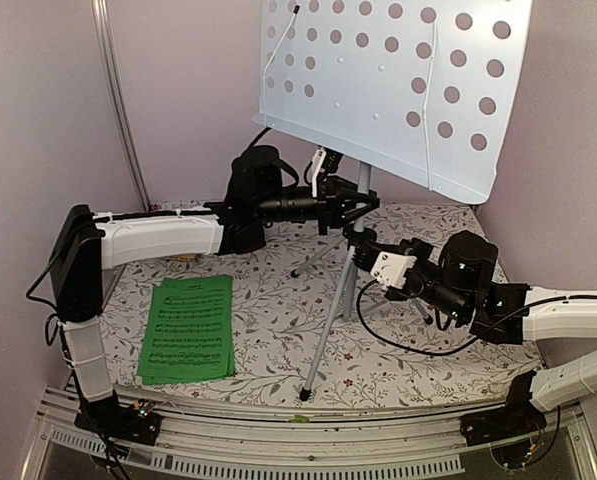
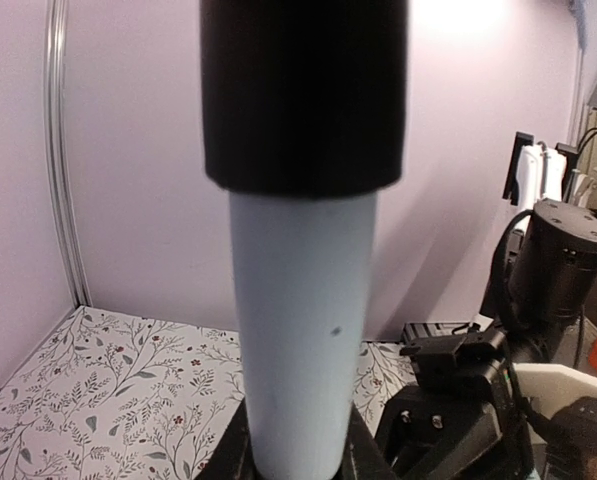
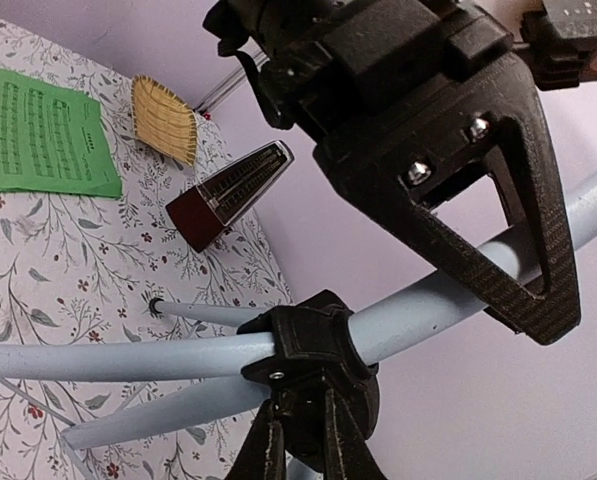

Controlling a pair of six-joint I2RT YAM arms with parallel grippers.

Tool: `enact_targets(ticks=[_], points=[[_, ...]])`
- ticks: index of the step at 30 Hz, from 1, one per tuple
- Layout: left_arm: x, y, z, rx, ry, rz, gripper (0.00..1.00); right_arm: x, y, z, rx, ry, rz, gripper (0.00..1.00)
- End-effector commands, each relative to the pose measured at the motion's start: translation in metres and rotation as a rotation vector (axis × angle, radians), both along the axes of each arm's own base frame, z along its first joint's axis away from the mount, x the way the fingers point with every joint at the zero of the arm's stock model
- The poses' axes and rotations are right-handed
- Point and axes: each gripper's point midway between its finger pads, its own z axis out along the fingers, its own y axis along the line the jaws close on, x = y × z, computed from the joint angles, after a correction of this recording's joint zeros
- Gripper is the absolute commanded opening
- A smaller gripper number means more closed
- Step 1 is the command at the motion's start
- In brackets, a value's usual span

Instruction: Set up the instrument practice props

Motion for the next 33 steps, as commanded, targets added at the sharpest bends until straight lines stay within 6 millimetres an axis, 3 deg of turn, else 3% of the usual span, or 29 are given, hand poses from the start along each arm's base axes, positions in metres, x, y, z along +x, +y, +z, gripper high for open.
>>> enact_targets(ticks=[1,7,18,24,29,33], points=[[0.007,0.015,0.061,-0.141,-0.078,0.036,0.0,0.003,-0.005,0.016,0.276,0.165,-0.062,0.0],[0.008,0.015,0.06,-0.139,-0.077,0.039,0.0,0.001,-0.013,0.018,0.587,0.394,-0.104,0.0],[0.007,0.014,0.06,-0.143,-0.074,0.032,0.0,-0.002,-0.016,0.006,1.286,0.998,-0.183,0.0],[0.006,0.014,0.059,-0.148,-0.07,0.027,0.0,-0.003,-0.024,-0.011,1.74,1.34,-0.262,0.0],[0.005,0.013,0.057,-0.146,-0.067,0.022,0.0,-0.006,-0.015,-0.02,2.017,1.628,-0.303,0.0],[0.004,0.013,0.057,-0.149,-0.067,0.022,0.0,-0.009,-0.005,-0.024,2.142,1.814,-0.32,0.0]])
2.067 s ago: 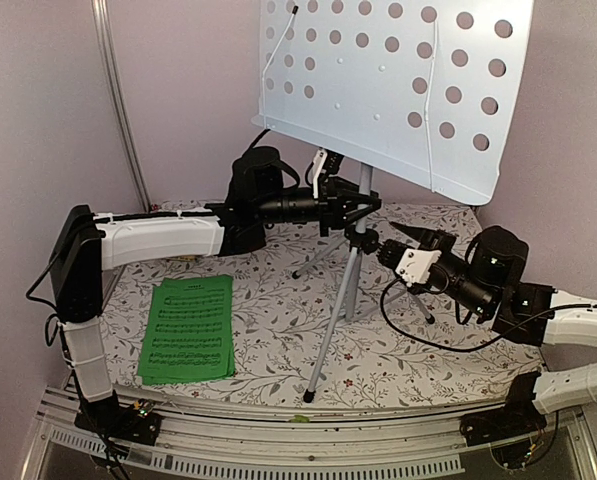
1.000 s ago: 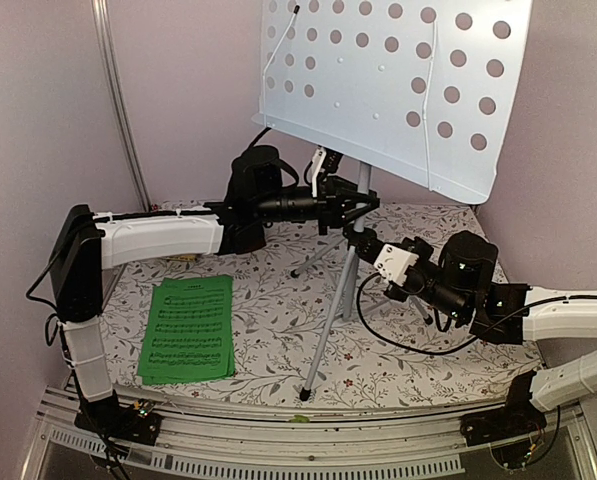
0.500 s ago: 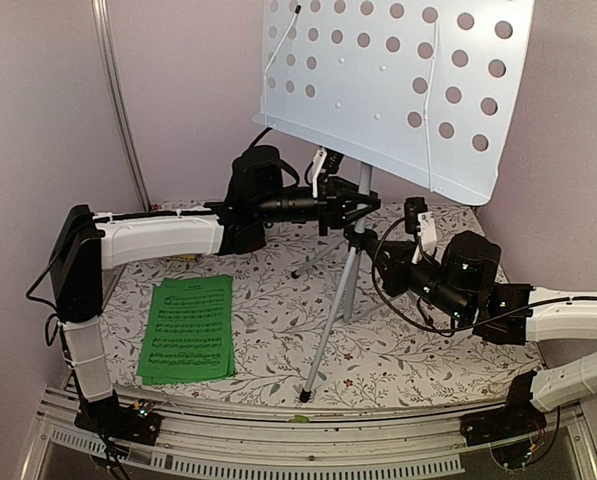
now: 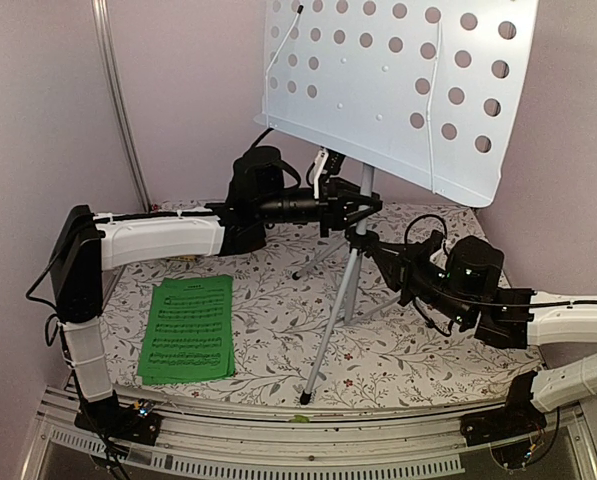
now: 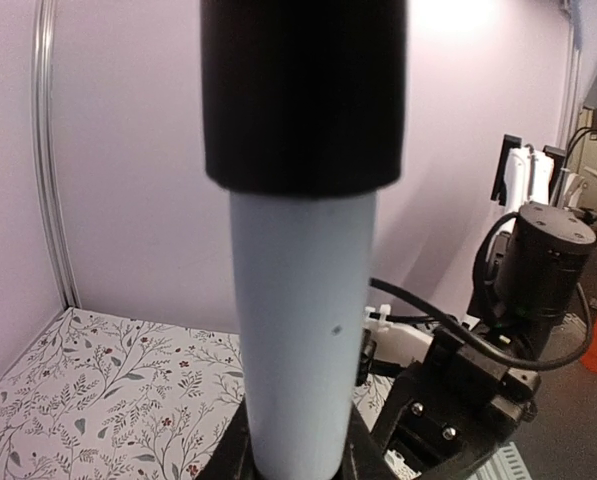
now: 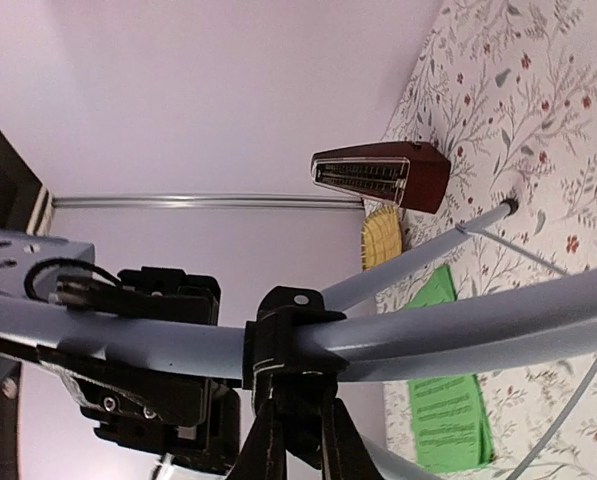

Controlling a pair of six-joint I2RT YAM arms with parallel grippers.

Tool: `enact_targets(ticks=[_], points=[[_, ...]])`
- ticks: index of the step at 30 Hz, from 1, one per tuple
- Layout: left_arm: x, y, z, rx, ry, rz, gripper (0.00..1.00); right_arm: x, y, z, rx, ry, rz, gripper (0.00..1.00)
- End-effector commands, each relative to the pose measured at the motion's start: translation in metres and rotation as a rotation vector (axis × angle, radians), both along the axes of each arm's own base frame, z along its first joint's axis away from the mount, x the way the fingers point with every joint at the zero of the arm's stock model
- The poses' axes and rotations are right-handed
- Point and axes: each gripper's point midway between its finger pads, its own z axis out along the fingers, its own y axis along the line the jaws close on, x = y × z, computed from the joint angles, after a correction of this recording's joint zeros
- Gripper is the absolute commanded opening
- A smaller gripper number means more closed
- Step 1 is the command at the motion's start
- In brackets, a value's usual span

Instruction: Set up the instrument practice props

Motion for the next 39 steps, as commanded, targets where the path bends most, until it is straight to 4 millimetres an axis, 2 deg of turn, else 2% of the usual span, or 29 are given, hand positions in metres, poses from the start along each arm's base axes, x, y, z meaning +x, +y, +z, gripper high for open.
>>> enact_targets(ticks=[1,3,6,11,14,18,20,22,24,30,34,36,39], points=[[0.011,0.017,0.057,-0.148,-0.068,0.047,0.0,-0.005,0.007,-0.02,0.332,0.334,-0.006,0.0],[0.012,0.017,0.056,-0.149,-0.069,0.048,0.0,-0.006,0.011,-0.019,0.41,0.391,0.0,0.0],[0.011,0.017,0.056,-0.148,-0.067,0.047,0.0,-0.003,0.014,-0.008,0.477,0.387,0.006,0.0],[0.012,0.016,0.056,-0.149,-0.067,0.046,0.0,0.007,0.004,0.006,0.41,0.265,-0.053,0.0],[0.012,0.016,0.055,-0.148,-0.067,0.046,0.0,0.012,-0.009,0.014,0.28,0.126,-0.111,0.01],[0.011,0.017,0.057,-0.149,-0.071,0.045,0.0,0.013,-0.028,0.006,0.122,0.0,-0.171,0.33],[0.011,0.017,0.057,-0.15,-0.073,0.046,0.0,0.012,-0.036,0.004,0.062,-0.059,-0.192,0.44],[0.011,0.017,0.057,-0.151,-0.074,0.046,0.0,0.011,-0.042,0.007,-0.041,-0.139,-0.203,0.49],[0.011,0.017,0.057,-0.15,-0.073,0.045,0.0,0.01,-0.045,0.013,-0.188,-0.259,-0.201,0.5],[0.01,0.017,0.058,-0.152,-0.074,0.042,0.0,0.004,-0.039,0.04,-0.625,-0.654,-0.16,0.42],[0.01,0.017,0.059,-0.153,-0.074,0.038,0.0,-0.017,-0.017,0.057,-0.847,-0.999,-0.049,0.48],[0.01,0.017,0.058,-0.151,-0.073,0.038,0.0,-0.027,-0.006,0.059,-1.025,-1.203,0.011,0.49],[0.01,0.017,0.059,-0.153,-0.075,0.038,0.0,-0.03,0.0,0.056,-1.218,-1.344,0.061,0.5]])
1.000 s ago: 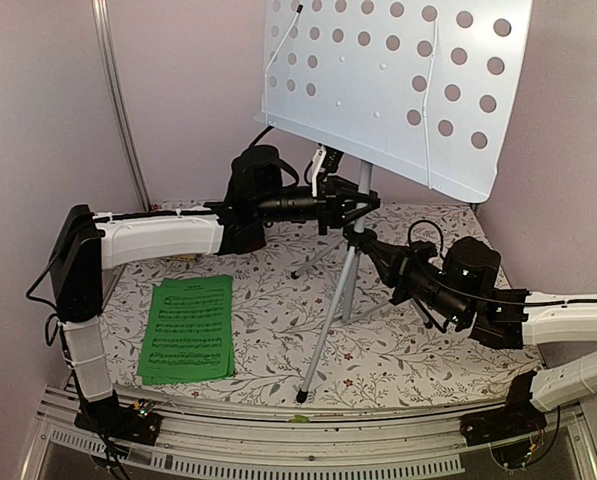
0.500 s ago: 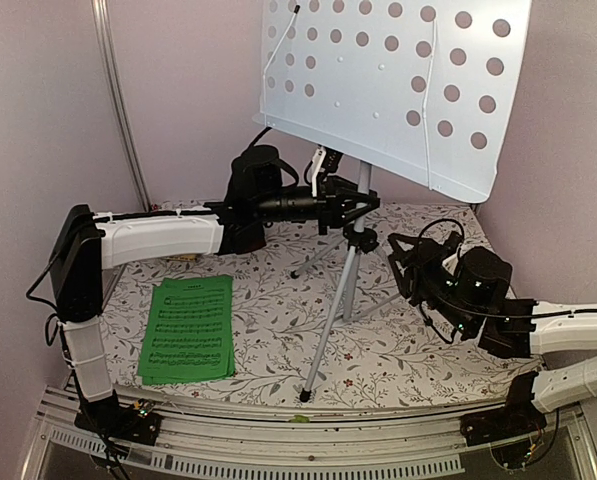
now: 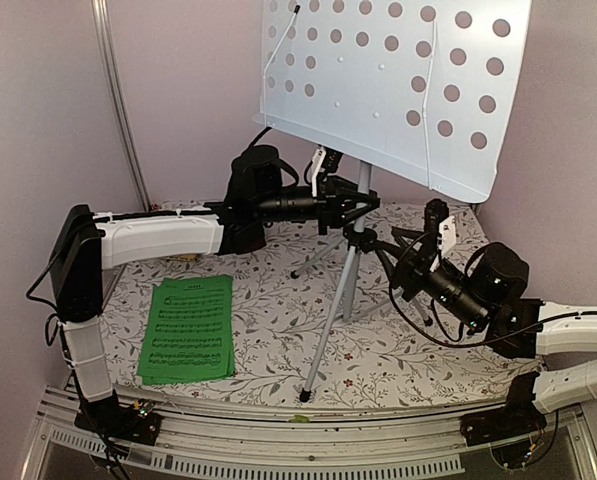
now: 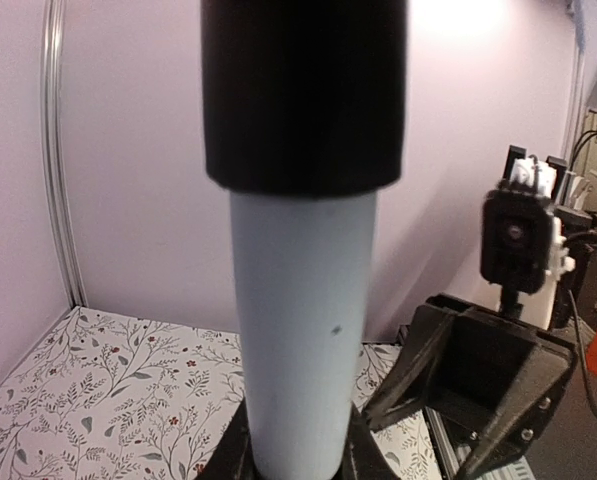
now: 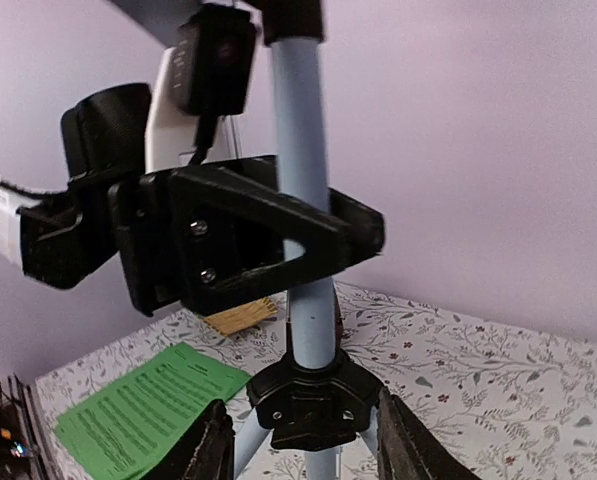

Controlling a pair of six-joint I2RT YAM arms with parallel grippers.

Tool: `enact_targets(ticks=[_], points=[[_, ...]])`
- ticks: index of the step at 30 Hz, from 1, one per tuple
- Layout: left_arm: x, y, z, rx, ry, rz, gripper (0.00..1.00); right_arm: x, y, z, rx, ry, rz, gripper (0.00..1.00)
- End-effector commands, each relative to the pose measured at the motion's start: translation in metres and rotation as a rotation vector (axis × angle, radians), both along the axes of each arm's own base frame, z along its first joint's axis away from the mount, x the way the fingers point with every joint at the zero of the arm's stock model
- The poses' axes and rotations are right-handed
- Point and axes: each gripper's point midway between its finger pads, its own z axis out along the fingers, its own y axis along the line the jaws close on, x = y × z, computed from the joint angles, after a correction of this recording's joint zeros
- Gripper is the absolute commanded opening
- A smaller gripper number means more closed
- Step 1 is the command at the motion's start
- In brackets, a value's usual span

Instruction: Set up the instrument practice props

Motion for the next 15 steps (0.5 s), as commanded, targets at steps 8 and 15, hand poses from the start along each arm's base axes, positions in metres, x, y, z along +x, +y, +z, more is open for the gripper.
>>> enact_targets(ticks=[8,15], points=[[0.004,0.015,0.06,-0.149,-0.083,0.027,0.0,-0.004,0.014,-0.014,-0.86,-0.605,0.001,0.5],[0.004,0.014,0.06,-0.15,-0.085,0.028,0.0,0.004,0.019,-0.015,-1.012,-0.703,-0.021,0.45]])
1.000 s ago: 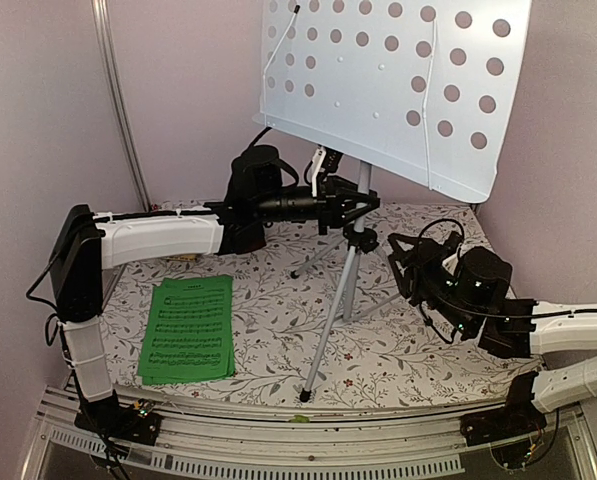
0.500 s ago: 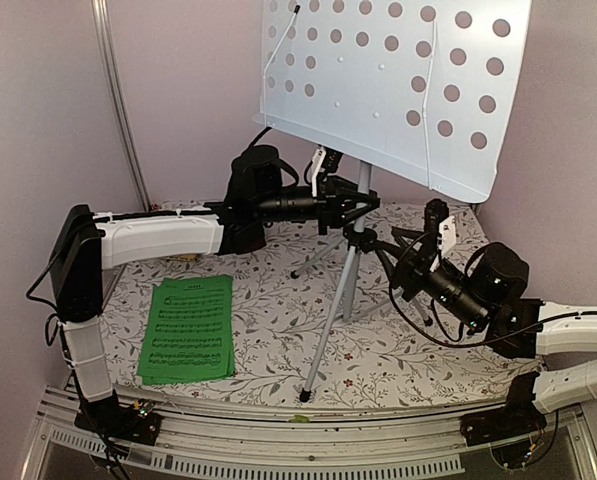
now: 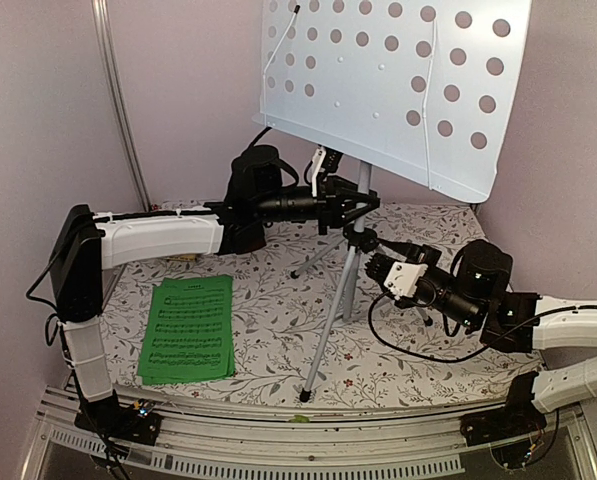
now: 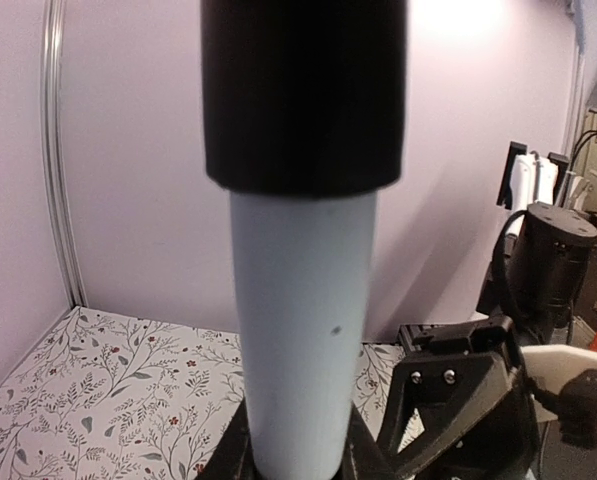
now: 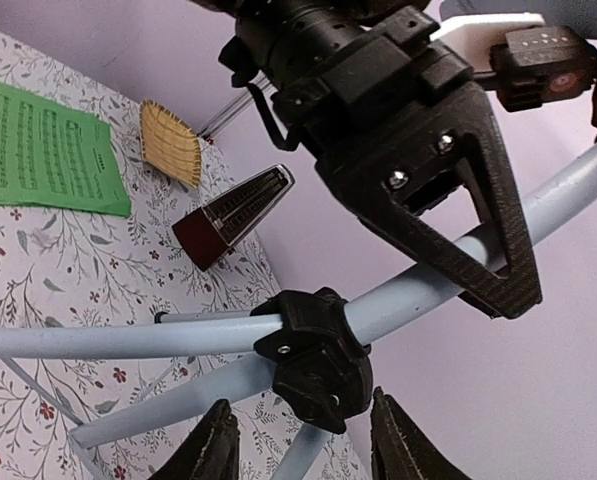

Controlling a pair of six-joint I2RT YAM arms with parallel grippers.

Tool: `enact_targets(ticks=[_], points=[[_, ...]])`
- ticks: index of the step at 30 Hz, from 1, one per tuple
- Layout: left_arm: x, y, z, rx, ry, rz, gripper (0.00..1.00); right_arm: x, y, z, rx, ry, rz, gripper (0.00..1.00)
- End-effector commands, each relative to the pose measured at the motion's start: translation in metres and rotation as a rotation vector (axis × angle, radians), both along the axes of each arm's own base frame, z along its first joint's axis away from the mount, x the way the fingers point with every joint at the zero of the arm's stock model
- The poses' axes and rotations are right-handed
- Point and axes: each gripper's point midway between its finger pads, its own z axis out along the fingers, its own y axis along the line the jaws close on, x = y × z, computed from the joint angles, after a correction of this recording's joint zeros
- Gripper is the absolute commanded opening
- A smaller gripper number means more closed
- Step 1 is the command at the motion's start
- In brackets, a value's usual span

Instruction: Set up the instrument practice props

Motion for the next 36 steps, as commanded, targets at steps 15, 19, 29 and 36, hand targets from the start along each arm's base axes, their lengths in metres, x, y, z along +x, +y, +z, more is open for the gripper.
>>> enact_targets(ticks=[15,19,29,36], points=[[0.003,0.014,0.06,-0.149,-0.081,0.026,0.0,0.025,0.01,0.001,-0.126,-0.09,-0.09,0.16],[0.003,0.015,0.061,-0.152,-0.083,0.026,0.0,0.023,0.003,-0.001,-0.082,-0.054,-0.107,0.11],[0.002,0.014,0.06,-0.148,-0.083,0.025,0.0,0.015,0.001,0.011,0.386,0.315,-0.089,0.0],[0.002,0.012,0.061,-0.149,-0.083,0.022,0.0,0.019,-0.01,0.019,0.834,0.635,-0.144,0.0]])
